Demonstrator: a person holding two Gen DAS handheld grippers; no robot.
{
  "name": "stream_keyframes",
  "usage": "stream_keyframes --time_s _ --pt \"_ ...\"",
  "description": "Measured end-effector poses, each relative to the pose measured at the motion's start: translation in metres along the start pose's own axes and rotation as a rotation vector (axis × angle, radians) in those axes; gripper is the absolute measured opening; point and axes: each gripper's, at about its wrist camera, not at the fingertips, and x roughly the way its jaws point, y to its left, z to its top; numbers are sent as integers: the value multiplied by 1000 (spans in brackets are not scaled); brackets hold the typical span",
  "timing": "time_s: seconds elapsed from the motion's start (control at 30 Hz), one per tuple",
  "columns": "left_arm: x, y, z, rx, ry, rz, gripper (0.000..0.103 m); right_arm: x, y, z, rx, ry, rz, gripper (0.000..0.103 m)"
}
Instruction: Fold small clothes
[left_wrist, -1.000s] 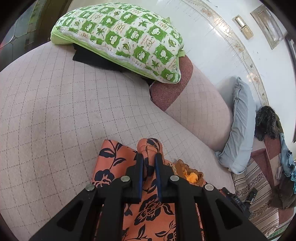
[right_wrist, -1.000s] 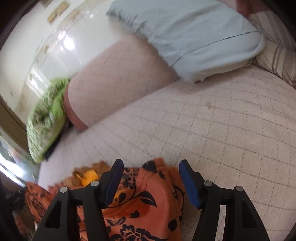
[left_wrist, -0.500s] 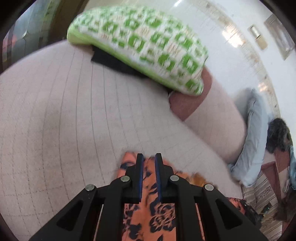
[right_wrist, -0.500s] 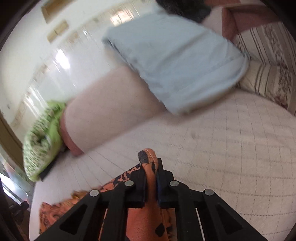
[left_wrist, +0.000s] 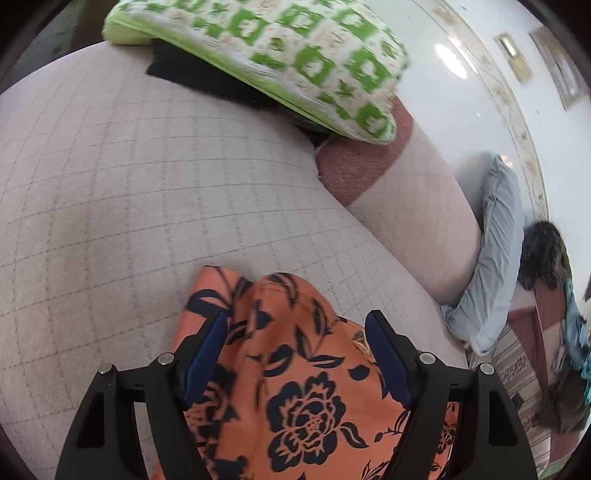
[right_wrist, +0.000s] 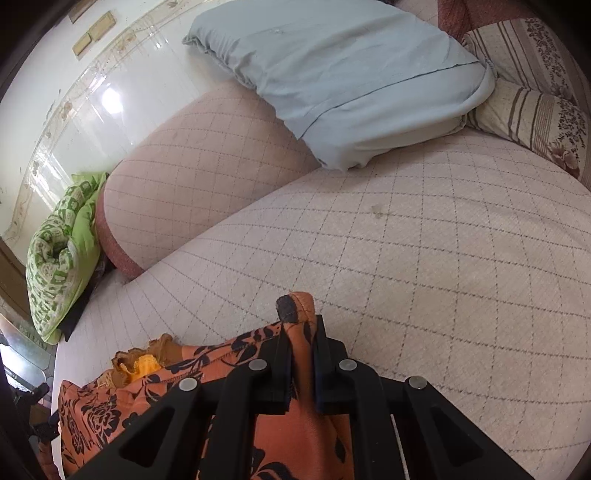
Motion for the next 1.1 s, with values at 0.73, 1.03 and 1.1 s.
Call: stream_keyframes --time_s 0.73,1.03,1.1 --pt "14 19 6 6 21 281 24 0 -3 5 58 -18 -25 10" --pt "-51 -20 1 29 -96 199 55 -56 -3 18 52 -184 -53 16" --pt "-55 -38 -10 93 -63 162 60 -79 3 17 28 -243 -57 32"
